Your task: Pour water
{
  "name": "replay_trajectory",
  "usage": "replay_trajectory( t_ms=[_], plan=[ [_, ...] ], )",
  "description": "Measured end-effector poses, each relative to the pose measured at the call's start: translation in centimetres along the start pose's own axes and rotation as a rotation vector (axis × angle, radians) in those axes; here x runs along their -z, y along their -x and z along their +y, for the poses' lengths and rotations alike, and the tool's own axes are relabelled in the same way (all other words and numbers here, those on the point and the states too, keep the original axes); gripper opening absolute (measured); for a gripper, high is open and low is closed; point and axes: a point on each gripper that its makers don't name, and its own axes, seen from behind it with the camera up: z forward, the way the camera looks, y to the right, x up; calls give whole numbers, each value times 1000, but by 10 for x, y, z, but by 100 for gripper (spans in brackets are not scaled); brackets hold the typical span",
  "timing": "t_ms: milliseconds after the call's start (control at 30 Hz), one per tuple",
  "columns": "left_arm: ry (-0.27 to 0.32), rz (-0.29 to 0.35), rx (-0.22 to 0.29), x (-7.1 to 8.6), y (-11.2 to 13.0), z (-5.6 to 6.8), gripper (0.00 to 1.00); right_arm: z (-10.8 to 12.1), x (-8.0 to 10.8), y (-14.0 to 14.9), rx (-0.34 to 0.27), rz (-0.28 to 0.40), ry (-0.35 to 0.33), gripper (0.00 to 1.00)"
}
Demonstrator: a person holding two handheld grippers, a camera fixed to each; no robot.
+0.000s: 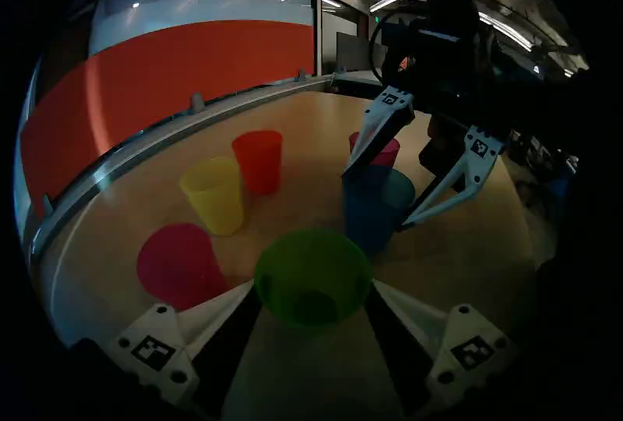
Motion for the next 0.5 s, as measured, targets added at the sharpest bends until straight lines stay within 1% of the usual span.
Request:
replay_trajectory(
  t_ms=[300,400,500],
  plan=[
    [5,-1,-11,0,0,2,86,1,-4,2,8,-4,5,99],
    [1,0,-8,1,0,1,86,2,-5,2,9,-2,12,95],
    [-2,7,-2,3,-2,0,86,1,-4,2,7,-1,11,94]
  ],
)
